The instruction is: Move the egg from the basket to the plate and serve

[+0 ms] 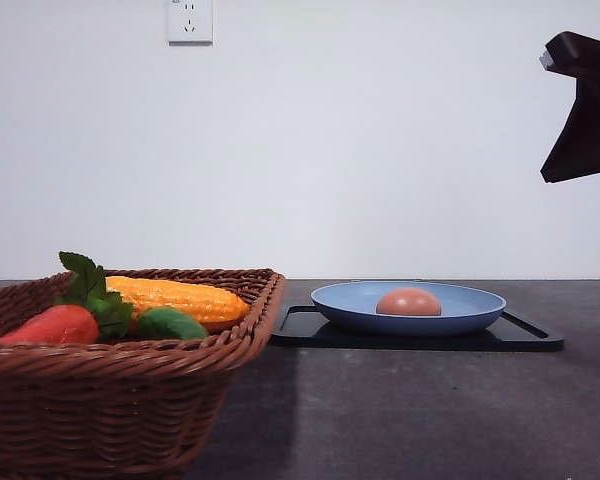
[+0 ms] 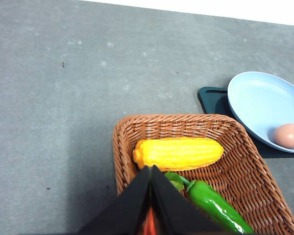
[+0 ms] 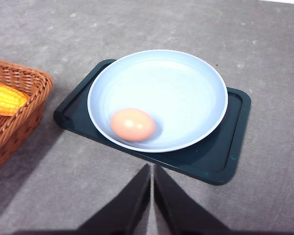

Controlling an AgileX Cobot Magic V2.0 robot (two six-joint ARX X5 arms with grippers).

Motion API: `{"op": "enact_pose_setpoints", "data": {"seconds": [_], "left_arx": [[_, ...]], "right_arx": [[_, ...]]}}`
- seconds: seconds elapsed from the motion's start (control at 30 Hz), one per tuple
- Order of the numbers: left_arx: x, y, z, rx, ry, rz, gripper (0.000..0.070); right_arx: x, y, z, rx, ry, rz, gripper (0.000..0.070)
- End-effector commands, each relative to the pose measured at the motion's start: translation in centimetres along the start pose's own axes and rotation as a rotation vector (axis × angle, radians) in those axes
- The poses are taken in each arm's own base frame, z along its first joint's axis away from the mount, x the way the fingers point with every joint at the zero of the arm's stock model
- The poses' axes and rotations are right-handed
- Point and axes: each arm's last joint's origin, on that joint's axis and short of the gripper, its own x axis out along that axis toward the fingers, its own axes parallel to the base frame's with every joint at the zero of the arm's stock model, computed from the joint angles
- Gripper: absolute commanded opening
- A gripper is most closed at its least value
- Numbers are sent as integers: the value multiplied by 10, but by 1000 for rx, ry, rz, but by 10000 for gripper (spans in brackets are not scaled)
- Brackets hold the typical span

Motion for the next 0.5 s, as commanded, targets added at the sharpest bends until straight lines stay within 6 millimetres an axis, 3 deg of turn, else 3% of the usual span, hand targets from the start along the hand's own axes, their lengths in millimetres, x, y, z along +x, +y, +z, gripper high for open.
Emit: {"op": "enact_pose_setpoints", "data": {"seconds": [0.0, 0.17, 0.3, 0.47], "left_arx": [[-1, -2, 4, -9, -12, -10, 0], [-4, 0, 5, 45, -30, 4, 0], [-21, 7, 6, 111, -117, 17, 0], [-38, 26, -9, 140, -276, 107, 0]], "right_arx": [[0, 1, 3, 9, -11, 2, 0], [1, 1, 3, 9, -10, 2, 0], [0, 1, 3, 9, -11, 2, 0], [1, 1, 3, 9, -10, 2, 0]]}}
